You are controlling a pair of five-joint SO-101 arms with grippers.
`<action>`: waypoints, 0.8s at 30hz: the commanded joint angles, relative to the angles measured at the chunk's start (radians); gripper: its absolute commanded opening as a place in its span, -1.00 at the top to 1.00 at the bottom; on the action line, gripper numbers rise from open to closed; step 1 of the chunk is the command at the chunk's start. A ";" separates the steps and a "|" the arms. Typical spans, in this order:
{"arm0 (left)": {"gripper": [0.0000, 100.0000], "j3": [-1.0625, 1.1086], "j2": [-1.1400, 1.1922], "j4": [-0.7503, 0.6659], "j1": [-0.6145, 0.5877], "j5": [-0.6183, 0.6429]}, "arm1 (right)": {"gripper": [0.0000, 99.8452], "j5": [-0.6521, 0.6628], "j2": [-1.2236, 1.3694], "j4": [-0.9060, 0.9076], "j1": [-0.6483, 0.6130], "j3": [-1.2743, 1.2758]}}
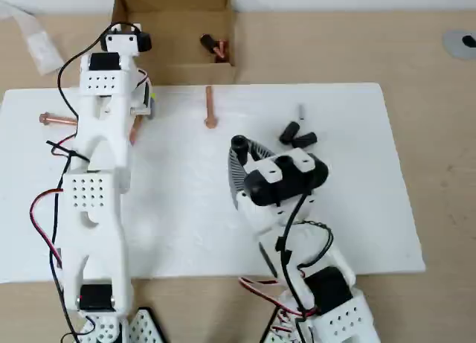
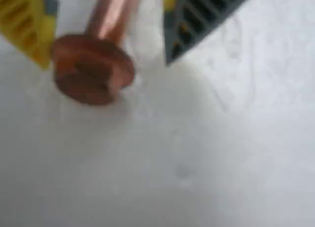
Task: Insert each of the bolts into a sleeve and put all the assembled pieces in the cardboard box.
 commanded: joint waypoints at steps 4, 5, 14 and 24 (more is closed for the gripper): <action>0.67 -0.095 0.071 0.003 -0.057 -0.005 | 0.98 -0.009 -0.024 0.000 0.015 -0.036; 0.67 -0.100 0.074 0.015 -0.057 -0.006 | 0.98 -0.008 -0.024 0.000 0.015 -0.038; 0.98 -0.094 0.082 0.089 -0.026 -0.052 | 0.98 -0.005 -0.024 0.000 0.015 -0.041; 0.98 -0.112 0.073 0.180 -0.041 -0.018 | 0.98 -0.005 -0.024 0.000 0.015 -0.067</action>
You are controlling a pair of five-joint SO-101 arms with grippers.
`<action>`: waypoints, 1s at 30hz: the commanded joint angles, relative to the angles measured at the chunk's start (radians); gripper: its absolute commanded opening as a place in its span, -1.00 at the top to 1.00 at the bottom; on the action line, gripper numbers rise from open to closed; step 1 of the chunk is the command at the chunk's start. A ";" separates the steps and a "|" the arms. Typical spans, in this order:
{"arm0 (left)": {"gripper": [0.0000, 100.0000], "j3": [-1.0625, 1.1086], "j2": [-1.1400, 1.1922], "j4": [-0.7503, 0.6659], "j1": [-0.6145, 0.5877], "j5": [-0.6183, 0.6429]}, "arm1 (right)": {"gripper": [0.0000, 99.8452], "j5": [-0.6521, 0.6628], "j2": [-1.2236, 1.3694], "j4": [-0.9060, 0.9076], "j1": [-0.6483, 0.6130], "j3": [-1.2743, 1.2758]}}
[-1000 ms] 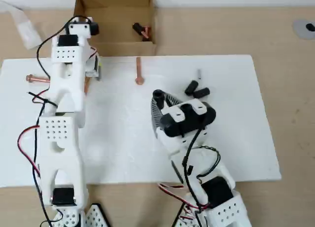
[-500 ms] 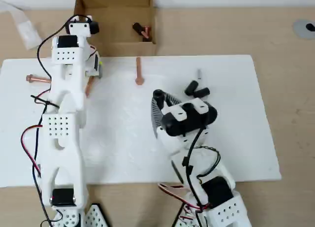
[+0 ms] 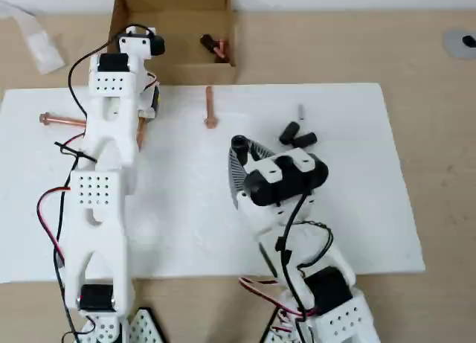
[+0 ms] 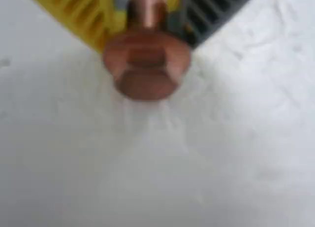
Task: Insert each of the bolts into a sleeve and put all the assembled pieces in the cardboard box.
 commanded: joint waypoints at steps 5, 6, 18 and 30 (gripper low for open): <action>0.98 -0.114 -0.091 0.123 0.000 0.077 | 0.98 -0.008 -0.016 0.000 0.015 -0.068; 0.98 -0.118 -0.139 0.123 0.008 0.092 | 0.98 -0.009 -0.016 0.000 0.015 -0.067; 0.98 -0.038 -0.717 0.123 0.245 0.278 | 0.98 -0.009 -0.015 0.000 -0.148 -0.062; 0.98 0.506 -1.382 0.117 0.361 0.328 | 0.98 -0.008 -0.015 0.002 -0.151 -0.059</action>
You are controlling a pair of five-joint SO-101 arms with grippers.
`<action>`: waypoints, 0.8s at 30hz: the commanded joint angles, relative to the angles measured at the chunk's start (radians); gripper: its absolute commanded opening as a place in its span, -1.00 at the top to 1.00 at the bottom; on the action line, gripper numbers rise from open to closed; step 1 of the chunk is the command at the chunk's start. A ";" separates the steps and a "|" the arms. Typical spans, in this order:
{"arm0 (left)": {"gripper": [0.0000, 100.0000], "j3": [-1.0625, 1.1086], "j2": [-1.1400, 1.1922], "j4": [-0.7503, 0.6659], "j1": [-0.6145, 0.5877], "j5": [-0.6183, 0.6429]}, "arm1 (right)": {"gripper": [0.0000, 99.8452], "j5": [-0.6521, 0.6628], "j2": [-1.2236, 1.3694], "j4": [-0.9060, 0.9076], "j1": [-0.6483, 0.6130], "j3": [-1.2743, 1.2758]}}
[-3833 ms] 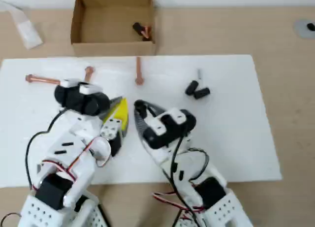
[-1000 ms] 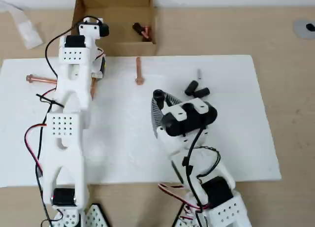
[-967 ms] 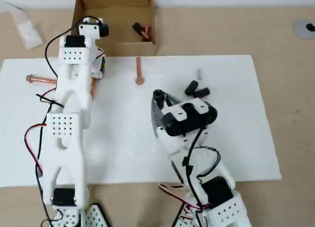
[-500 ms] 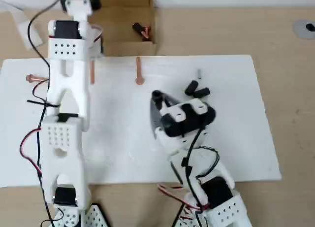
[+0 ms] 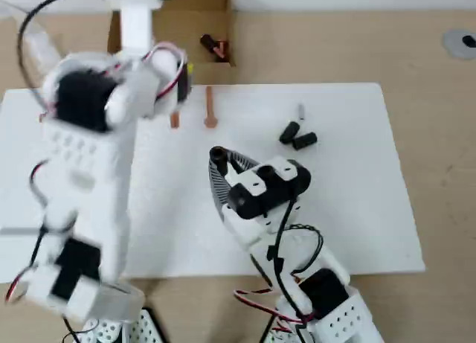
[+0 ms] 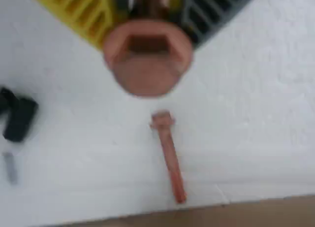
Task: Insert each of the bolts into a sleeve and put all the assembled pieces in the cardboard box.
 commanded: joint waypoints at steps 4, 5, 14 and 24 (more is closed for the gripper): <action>0.98 0.330 -0.400 -0.087 -0.021 0.068 | 0.98 -0.009 -0.015 0.002 -0.024 -0.044; 0.98 0.387 -0.452 -0.135 -0.028 0.081 | 0.98 -0.009 -0.015 0.002 -0.025 -0.035; 1.00 1.085 -0.897 -0.704 0.071 0.219 | 0.98 -0.009 -0.015 0.000 -0.113 -0.018; 1.00 1.382 -1.181 -0.888 0.164 0.209 | 0.98 -0.009 -0.015 0.000 -0.113 -0.016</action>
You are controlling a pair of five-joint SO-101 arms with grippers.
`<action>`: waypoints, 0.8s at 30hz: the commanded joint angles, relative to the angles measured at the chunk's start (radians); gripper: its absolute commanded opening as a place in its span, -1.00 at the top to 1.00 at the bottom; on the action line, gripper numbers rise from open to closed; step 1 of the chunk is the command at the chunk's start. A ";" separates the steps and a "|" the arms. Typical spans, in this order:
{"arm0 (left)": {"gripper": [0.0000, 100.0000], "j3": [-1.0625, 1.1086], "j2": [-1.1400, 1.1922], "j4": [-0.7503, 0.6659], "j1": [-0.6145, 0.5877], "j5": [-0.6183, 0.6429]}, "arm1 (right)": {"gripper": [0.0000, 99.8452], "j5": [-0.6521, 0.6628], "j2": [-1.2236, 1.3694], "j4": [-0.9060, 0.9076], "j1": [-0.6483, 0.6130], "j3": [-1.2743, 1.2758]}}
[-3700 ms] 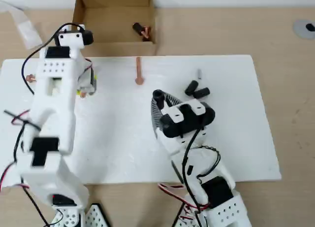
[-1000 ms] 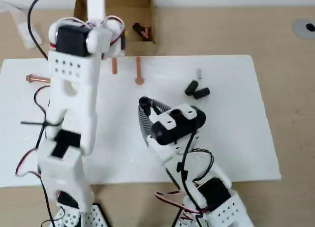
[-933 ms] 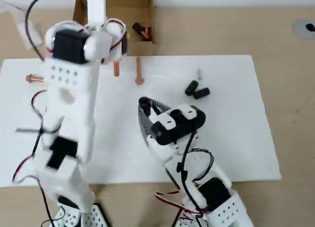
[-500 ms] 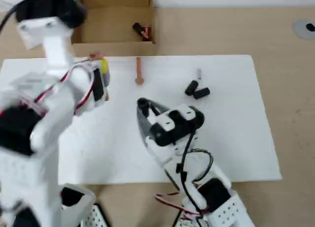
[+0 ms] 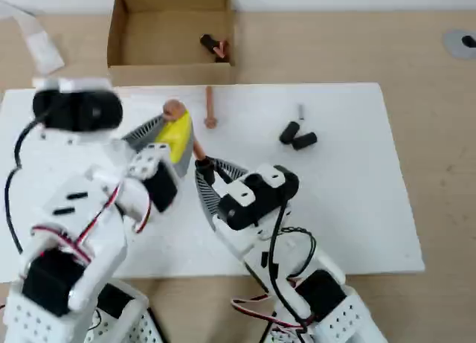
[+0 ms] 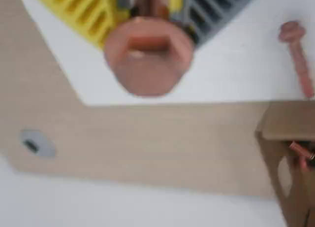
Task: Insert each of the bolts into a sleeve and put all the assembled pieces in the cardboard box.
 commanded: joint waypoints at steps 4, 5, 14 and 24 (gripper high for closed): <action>1.00 -0.029 -0.051 0.014 0.021 -0.054 | 0.98 -0.008 -0.015 0.000 -0.019 -0.016; 1.00 -0.048 -0.053 0.038 0.028 -0.055 | 0.98 -0.008 -0.015 0.000 -0.019 -0.016; 0.99 -0.176 -0.045 0.186 0.118 -0.100 | 0.98 -0.008 -0.015 0.000 -0.016 -0.015; 0.99 -0.164 -0.045 0.184 0.115 -0.107 | 0.98 -0.008 -0.015 0.000 -0.016 -0.015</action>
